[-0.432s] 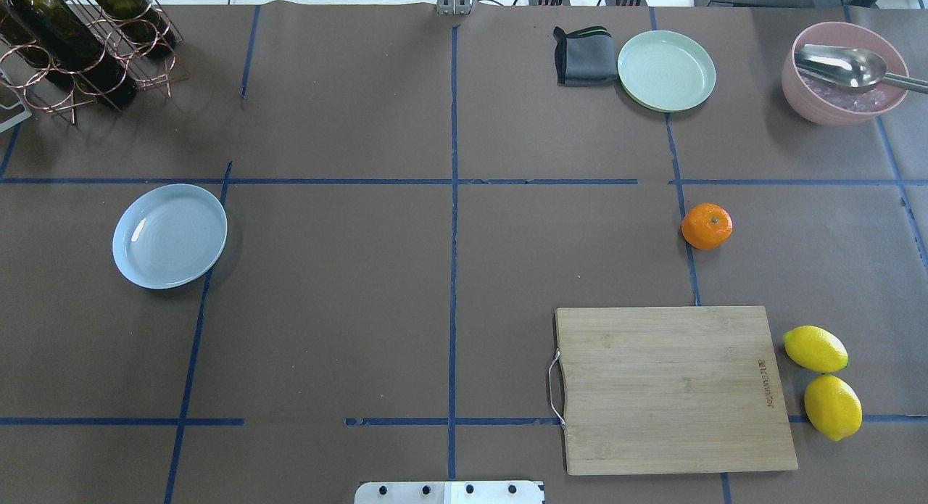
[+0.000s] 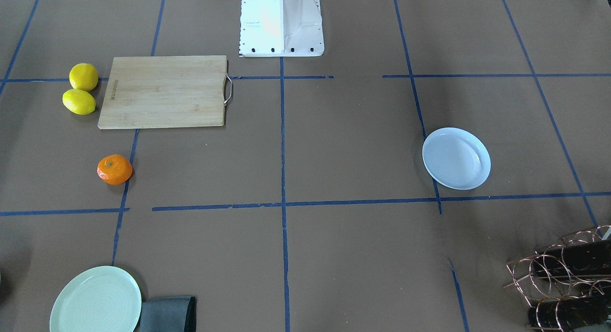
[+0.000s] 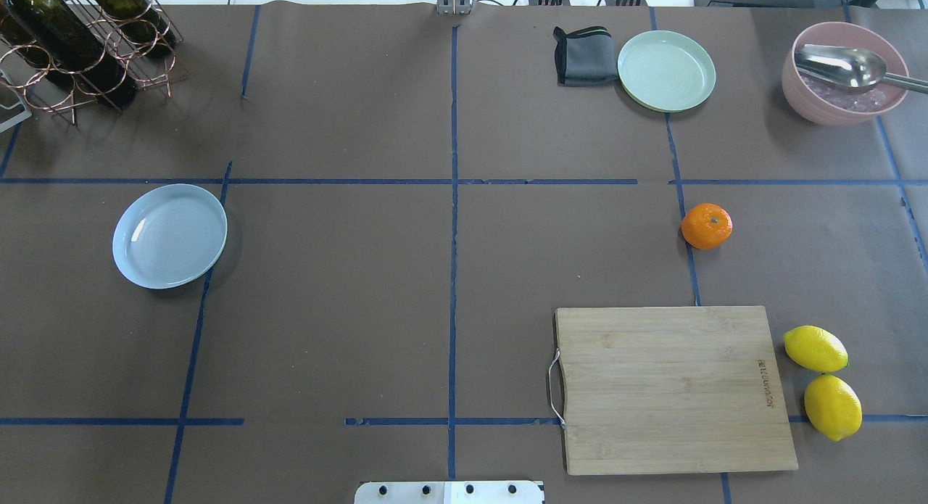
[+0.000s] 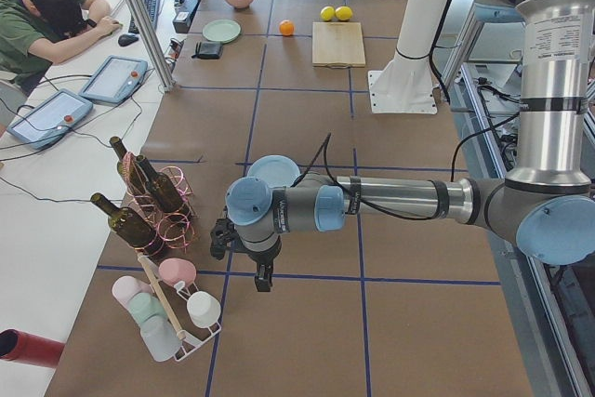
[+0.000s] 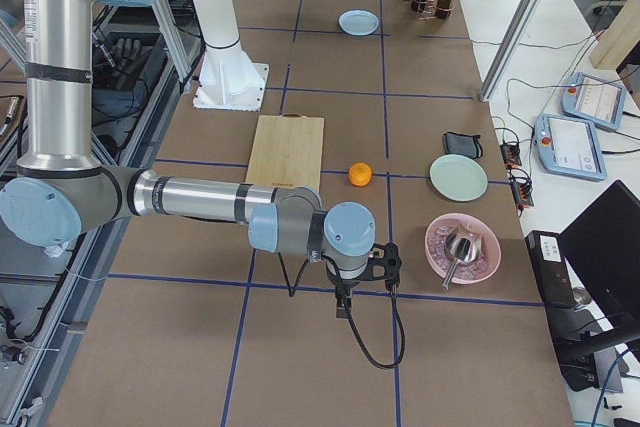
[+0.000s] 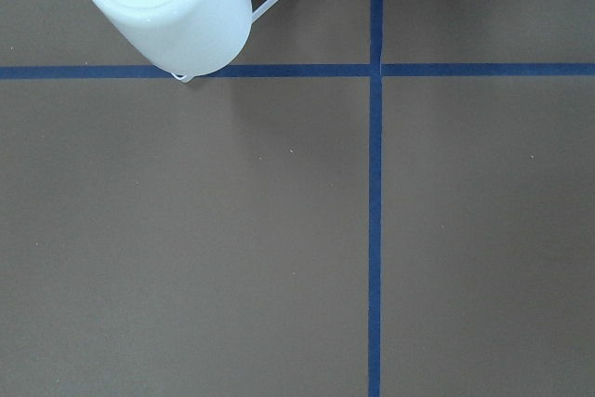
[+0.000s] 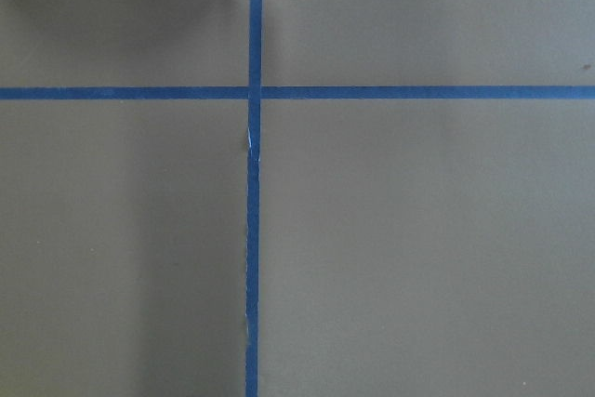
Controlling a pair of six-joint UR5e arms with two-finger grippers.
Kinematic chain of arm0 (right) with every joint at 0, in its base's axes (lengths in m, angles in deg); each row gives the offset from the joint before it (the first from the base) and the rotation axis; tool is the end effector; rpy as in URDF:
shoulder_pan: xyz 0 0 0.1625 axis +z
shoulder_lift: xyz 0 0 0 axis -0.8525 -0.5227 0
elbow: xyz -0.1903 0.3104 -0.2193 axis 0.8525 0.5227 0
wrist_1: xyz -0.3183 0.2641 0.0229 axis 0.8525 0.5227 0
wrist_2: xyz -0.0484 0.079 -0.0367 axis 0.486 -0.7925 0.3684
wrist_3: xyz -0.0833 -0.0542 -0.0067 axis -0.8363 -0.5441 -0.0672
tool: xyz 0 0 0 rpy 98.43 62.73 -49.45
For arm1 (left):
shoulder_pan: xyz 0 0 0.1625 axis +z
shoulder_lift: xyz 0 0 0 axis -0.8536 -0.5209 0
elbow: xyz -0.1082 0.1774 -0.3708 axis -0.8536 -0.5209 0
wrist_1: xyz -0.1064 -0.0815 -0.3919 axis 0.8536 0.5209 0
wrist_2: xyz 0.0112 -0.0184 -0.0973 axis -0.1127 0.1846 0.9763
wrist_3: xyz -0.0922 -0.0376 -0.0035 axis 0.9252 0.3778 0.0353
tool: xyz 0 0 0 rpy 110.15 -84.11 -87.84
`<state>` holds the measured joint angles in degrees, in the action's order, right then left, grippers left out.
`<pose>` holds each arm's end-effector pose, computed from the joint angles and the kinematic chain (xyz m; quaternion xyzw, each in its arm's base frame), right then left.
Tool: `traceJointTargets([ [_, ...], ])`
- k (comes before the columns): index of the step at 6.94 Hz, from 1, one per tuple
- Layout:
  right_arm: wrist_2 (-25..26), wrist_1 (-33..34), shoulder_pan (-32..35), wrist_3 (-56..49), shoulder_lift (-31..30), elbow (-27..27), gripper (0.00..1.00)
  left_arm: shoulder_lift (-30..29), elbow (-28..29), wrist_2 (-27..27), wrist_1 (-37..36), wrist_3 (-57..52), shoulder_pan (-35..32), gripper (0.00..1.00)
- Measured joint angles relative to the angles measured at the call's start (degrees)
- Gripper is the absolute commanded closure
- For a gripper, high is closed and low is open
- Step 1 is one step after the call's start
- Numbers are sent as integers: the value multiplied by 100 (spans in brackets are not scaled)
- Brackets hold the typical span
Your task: Pick orange to plate
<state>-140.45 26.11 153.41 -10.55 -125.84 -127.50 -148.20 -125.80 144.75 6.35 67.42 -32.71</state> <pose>0.0999 -0.4458 0.6713 0.0121 -0.3935 0.0075 0.9192 -0.0732 -0.4685 0.6476 0.0030 0.3858 0.0202 0.9224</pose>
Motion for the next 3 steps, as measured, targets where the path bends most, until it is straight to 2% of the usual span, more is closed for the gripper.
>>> traceJointTargets([
  [3,-17,-6,-1,9,80,-243,0,-115,-53,8,787,-2,6,0],
])
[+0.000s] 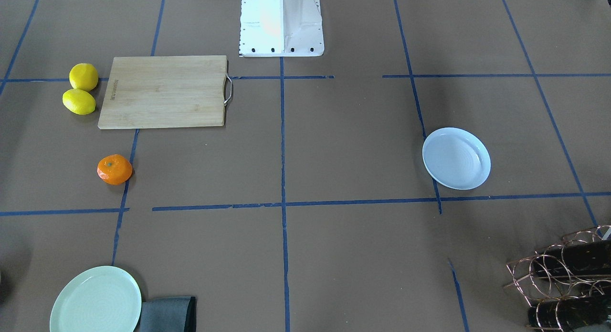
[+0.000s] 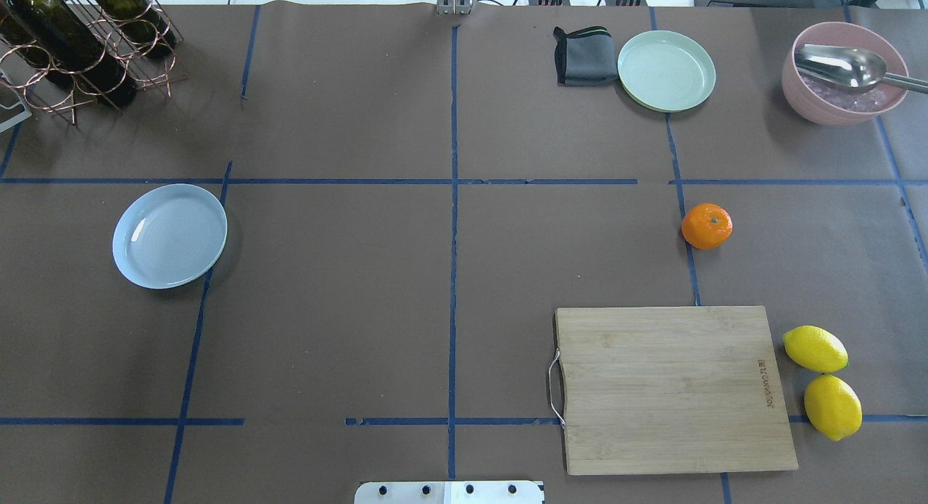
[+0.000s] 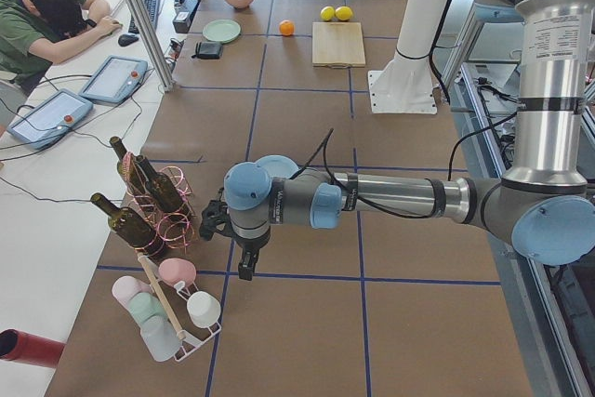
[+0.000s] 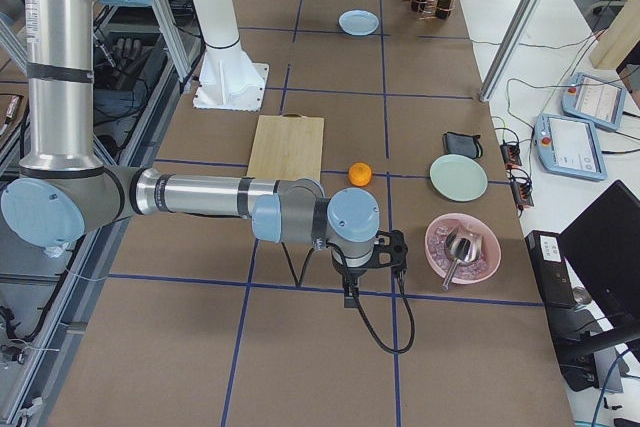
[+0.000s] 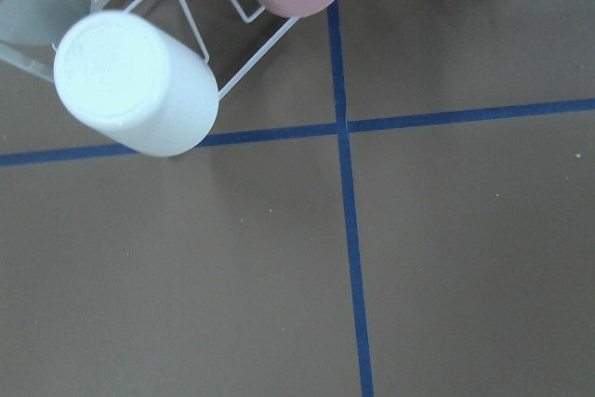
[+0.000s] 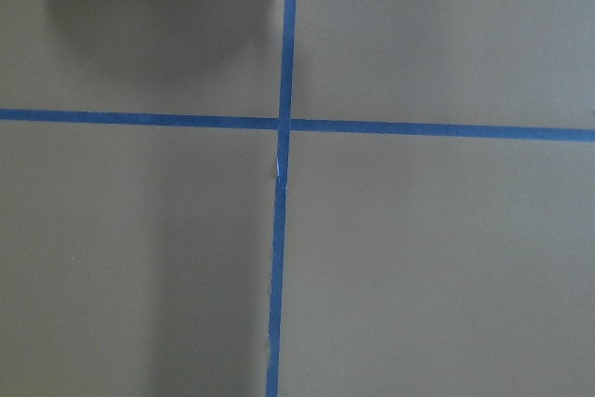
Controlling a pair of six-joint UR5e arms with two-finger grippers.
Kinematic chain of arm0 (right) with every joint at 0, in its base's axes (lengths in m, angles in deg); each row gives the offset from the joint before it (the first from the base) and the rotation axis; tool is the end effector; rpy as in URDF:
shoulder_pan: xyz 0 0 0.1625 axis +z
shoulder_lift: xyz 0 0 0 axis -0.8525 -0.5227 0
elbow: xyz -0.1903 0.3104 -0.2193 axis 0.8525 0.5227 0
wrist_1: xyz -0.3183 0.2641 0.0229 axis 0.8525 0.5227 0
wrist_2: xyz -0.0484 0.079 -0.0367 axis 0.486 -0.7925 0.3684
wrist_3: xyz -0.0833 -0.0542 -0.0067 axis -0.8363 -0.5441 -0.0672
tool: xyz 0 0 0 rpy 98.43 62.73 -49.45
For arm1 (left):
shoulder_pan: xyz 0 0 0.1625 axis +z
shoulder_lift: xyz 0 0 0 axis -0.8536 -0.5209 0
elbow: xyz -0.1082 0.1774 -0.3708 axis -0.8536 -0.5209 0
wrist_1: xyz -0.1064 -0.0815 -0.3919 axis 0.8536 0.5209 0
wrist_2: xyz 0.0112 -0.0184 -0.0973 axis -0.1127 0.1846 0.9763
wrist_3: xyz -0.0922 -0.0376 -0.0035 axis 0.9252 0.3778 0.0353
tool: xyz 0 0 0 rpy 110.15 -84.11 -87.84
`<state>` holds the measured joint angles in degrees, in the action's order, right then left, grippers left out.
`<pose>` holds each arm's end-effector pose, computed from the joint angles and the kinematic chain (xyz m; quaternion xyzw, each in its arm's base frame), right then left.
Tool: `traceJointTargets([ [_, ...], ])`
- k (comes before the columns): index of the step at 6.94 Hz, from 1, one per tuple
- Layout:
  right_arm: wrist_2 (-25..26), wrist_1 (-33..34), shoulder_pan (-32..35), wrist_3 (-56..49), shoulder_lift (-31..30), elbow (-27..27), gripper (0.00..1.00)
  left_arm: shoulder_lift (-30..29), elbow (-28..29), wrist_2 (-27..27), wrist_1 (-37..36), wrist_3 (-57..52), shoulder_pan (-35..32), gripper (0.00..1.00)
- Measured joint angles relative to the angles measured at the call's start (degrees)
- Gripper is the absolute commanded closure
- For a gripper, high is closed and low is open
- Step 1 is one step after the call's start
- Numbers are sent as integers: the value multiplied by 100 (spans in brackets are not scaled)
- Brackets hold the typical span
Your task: Pick orange to plate
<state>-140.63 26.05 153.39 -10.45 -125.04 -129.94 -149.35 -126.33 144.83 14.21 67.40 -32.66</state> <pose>0.1004 -0.4559 0.6437 0.0382 -0.3928 -0.0032 0.9188 -0.0731 -0.4874 0.6192 0.0796 0.3817 0.0528 0.9193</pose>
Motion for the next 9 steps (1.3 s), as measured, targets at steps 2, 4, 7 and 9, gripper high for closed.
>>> traceJointTargets([
  [2,-9,-19,-6,5,160,-108,0,-163,-42,-2,100,92,24,0],
  [4,-31,-48,-118,75,377,-187,0,-325,-49,27,223,420,32,0],
  [7,-32,-61,-415,330,537,-182,0,-328,52,367,952,1438,136,0],
  [9,-57,-106,-446,636,547,-140,0,-279,179,310,1977,2700,676,0],
])
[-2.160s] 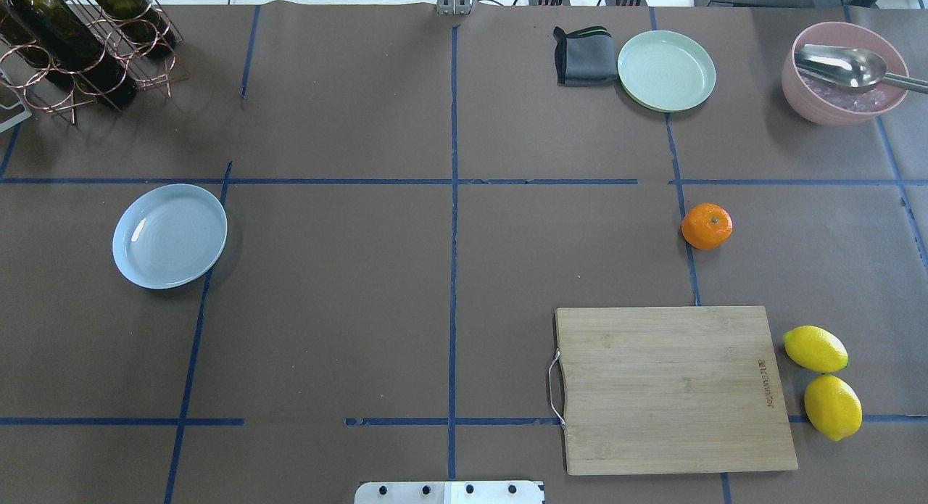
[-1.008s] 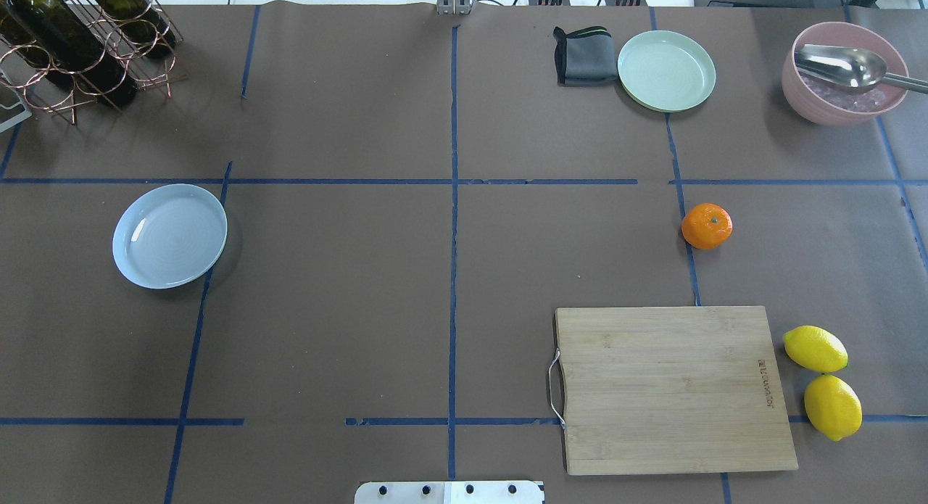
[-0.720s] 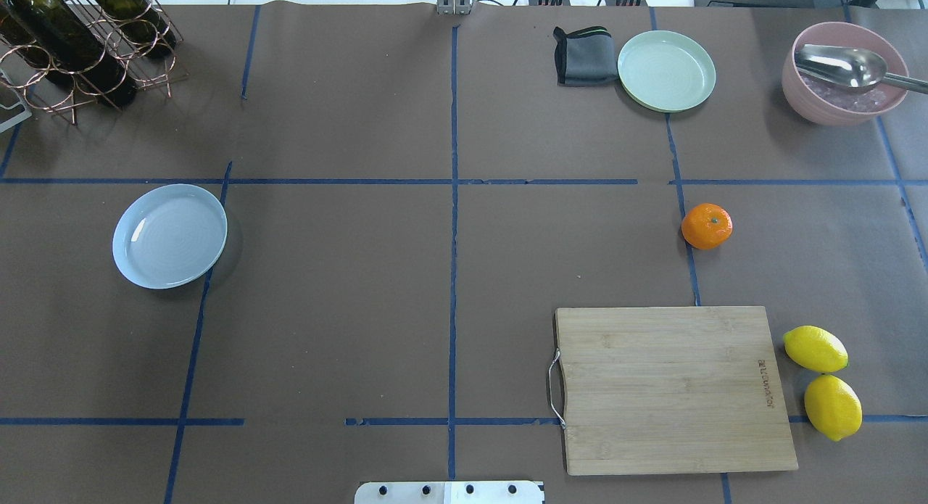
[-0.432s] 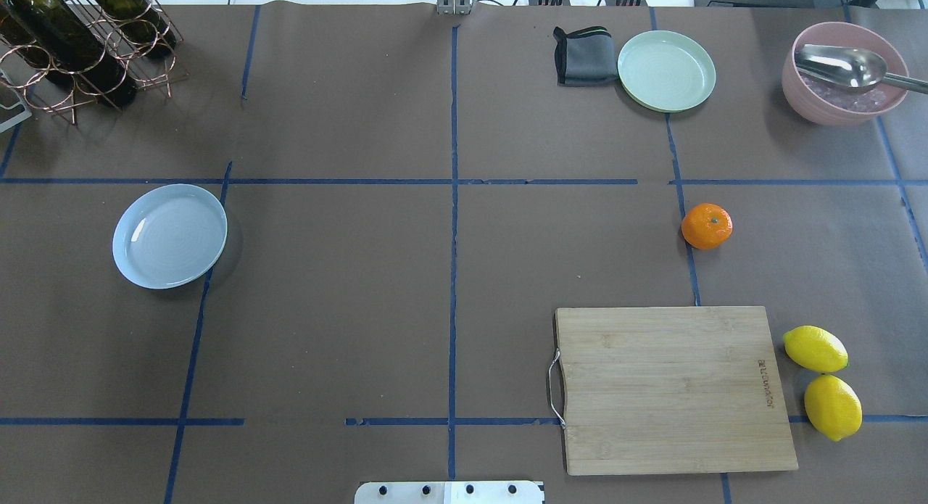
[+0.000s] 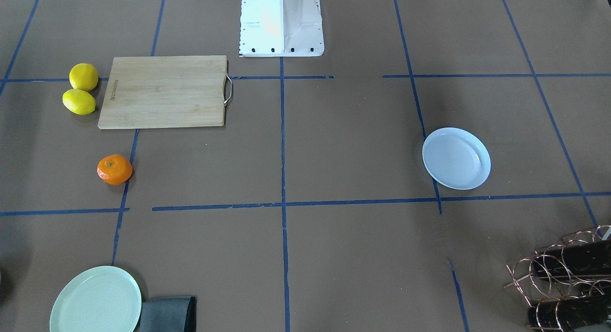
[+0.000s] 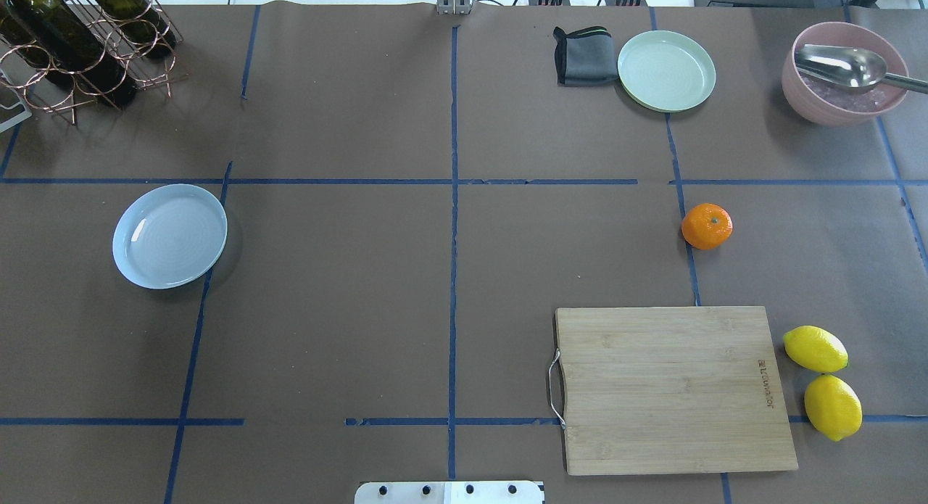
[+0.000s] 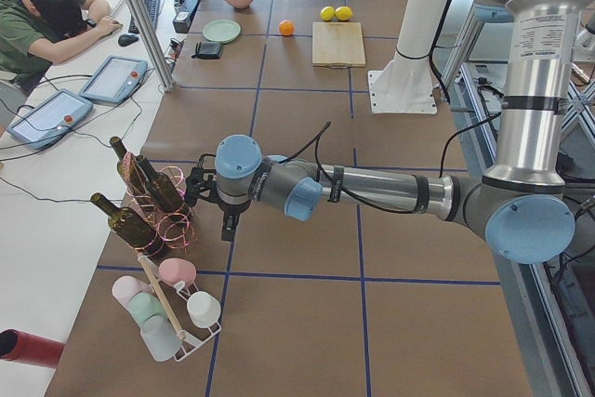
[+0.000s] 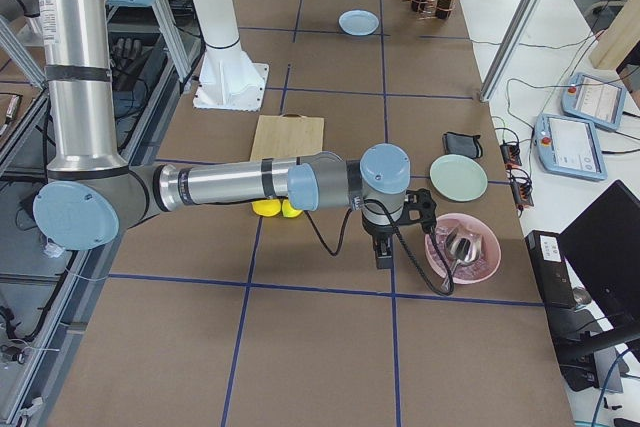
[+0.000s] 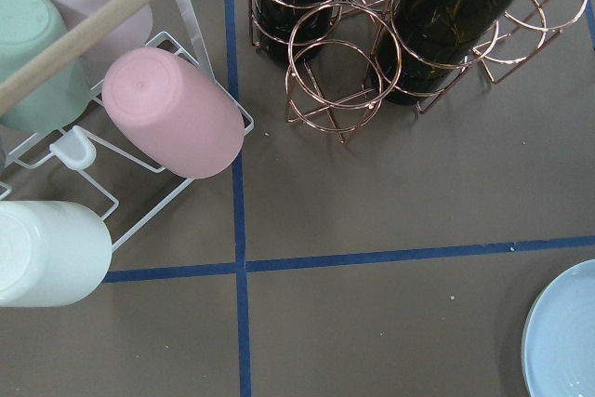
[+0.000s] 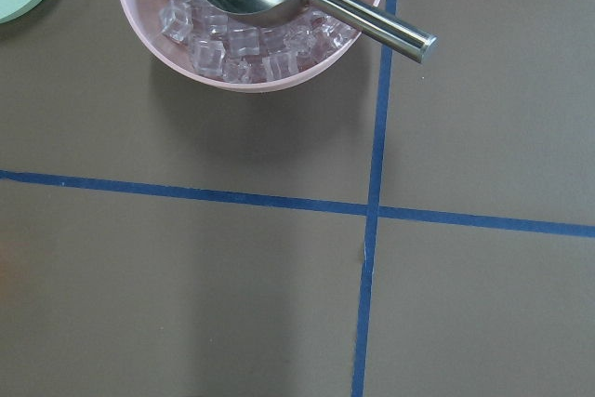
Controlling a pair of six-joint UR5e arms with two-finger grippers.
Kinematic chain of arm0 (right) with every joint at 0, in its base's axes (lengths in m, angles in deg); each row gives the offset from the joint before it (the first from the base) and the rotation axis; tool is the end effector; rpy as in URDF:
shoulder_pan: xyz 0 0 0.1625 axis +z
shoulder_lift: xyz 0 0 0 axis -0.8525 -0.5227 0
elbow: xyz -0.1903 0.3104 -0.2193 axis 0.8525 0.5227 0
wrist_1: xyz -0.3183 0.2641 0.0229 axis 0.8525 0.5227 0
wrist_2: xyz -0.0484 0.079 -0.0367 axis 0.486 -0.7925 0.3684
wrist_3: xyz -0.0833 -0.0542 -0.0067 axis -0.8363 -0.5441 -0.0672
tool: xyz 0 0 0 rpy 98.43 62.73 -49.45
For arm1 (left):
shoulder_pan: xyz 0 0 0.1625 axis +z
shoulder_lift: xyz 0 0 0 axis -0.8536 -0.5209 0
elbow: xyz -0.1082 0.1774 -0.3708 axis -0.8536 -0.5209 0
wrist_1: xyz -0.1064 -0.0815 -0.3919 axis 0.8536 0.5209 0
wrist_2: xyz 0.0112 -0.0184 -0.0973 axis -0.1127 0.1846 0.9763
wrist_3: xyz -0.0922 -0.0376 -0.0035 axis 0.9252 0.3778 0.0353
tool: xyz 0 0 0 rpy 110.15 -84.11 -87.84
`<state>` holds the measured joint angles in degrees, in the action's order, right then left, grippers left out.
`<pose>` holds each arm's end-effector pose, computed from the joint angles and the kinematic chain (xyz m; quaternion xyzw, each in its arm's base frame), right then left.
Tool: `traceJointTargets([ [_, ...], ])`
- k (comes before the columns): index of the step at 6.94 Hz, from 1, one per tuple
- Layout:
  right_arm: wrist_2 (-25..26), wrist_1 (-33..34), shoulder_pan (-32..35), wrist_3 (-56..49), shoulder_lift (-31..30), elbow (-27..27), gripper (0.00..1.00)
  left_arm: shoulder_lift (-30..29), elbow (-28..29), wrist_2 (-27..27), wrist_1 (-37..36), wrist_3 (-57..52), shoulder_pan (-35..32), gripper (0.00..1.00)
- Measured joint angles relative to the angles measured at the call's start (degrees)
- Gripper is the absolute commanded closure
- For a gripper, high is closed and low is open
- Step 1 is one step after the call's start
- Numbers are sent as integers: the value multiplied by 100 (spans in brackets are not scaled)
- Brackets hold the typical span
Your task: Pick orange to plate
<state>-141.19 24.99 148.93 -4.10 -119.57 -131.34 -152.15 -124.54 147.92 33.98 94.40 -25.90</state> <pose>0.0643 -0.5070 0.5826 0.0644 -0.3985 -0.0157 0.9148 -0.0086 -0.5236 0.5670 0.1198 0.4401 -0.0299 0.8894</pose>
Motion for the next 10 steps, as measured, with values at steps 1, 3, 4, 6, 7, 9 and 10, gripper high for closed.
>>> traceJointTargets([
  [1,-12,-40,-4,68,-5,10,0,118,-7,-194,608,641,366,0],
  [3,-29,-62,-9,171,-8,19,0,451,-18,-461,1629,1605,1035,0],
  [4,-74,-66,-9,224,-9,21,0,572,-31,-550,1814,1760,1349,0],
  [6,-197,-68,-19,266,-9,7,0,641,-72,-1010,1898,2049,2019,0],
  [7,-216,-71,-31,274,-9,-3,0,635,-95,-1392,1909,2378,2426,0],
  [9,-225,-73,-77,284,-3,-12,0,593,-89,-1816,2046,2999,3003,0],
  [10,-226,-73,-92,287,1,-12,0,550,-64,-1957,2102,3214,3203,1],
])
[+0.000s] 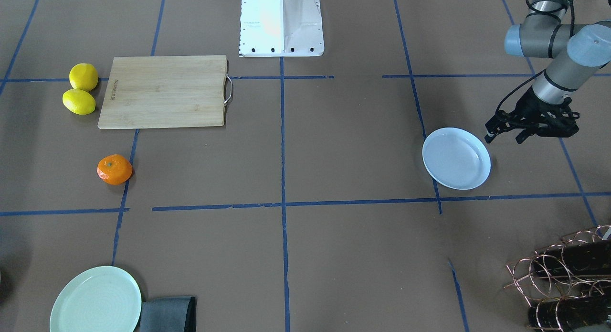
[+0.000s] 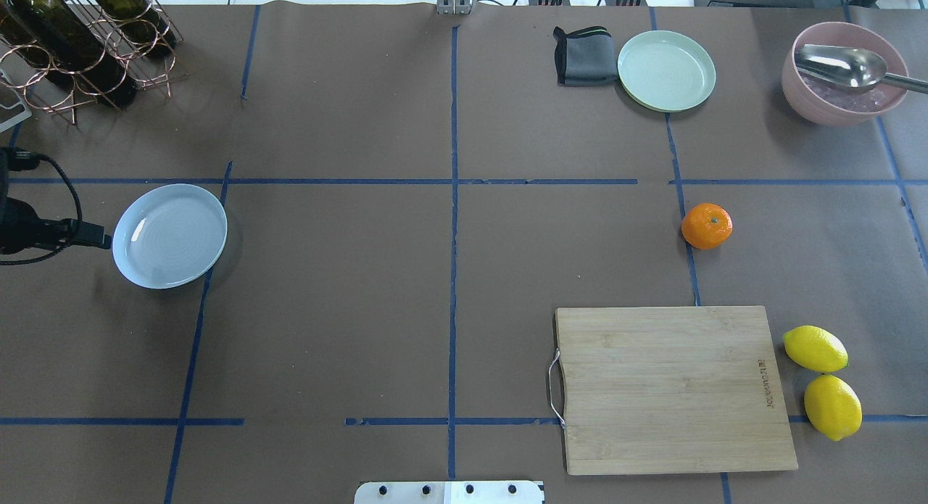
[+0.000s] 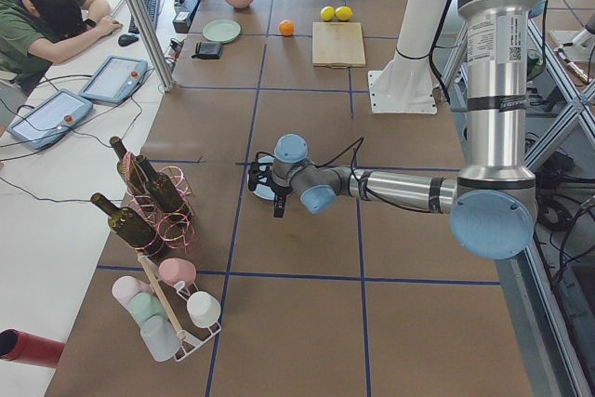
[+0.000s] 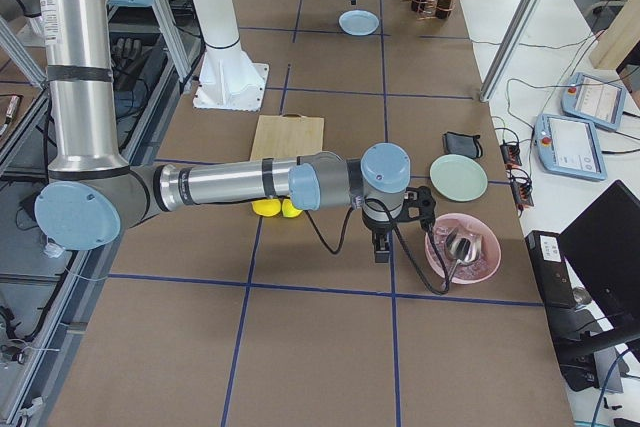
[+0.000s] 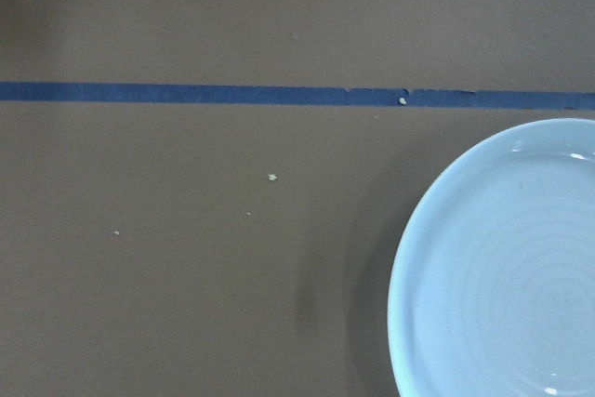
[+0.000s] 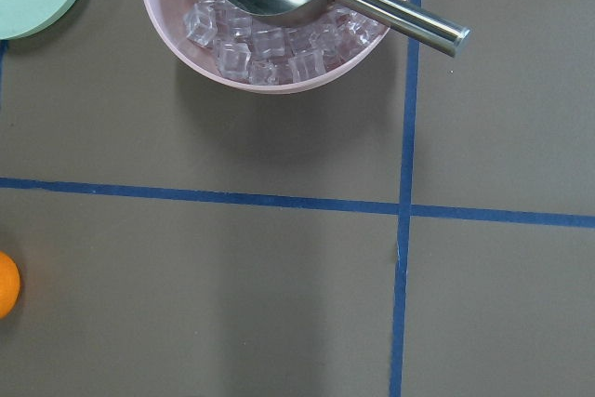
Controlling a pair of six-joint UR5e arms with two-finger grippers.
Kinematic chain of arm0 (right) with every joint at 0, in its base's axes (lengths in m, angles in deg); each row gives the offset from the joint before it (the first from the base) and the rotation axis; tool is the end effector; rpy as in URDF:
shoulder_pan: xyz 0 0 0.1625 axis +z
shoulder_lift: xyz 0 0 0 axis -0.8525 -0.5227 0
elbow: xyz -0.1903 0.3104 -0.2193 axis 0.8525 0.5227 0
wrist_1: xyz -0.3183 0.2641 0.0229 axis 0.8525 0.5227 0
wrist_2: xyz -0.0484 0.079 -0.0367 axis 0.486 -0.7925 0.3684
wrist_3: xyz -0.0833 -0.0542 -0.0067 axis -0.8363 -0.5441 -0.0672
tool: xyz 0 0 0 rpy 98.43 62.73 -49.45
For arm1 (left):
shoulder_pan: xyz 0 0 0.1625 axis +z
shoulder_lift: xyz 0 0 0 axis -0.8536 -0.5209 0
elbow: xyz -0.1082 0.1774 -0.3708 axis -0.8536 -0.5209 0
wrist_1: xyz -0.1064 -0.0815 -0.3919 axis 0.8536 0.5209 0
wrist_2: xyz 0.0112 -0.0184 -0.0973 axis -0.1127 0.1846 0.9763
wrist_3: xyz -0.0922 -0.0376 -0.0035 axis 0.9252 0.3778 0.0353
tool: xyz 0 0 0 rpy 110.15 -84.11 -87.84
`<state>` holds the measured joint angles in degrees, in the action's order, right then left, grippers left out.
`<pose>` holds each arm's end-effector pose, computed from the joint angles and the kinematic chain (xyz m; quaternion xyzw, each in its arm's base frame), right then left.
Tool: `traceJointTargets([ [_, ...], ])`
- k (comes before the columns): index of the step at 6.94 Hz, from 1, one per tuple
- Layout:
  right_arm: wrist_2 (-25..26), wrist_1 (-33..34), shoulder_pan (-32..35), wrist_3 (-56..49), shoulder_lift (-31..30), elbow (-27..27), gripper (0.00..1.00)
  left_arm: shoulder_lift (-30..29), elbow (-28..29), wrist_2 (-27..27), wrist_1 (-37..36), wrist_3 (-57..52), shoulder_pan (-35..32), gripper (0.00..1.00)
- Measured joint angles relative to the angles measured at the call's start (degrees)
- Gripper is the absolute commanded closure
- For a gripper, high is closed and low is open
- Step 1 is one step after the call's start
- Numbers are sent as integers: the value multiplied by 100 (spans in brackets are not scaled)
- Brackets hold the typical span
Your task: Pick orange to plate
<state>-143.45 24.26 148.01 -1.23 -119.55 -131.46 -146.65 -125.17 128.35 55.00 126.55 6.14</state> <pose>0.0535 -0.5083 0.5771 0.0567 -0.4184 -0.0048 0.9065 0.2335 -0.4436 0.5809 0.0874 0.4235 -0.0383 0.9009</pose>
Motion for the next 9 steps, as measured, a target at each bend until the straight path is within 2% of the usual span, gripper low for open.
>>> traceJointTargets([
  [1,0,0,-8,1,4,0,0,-54,30,-129,25,144,150,4],
  [4,-1,0,-21,13,7,-12,0,-254,263,-347,47,276,313,28],
  [6,0,0,-22,46,7,-23,0,-317,342,-393,51,281,326,35],
  [7,0,0,-23,51,7,-26,0,-330,352,-397,51,281,330,43],
  [9,0,0,-23,54,7,-26,0,-355,360,-399,51,309,330,73],
])
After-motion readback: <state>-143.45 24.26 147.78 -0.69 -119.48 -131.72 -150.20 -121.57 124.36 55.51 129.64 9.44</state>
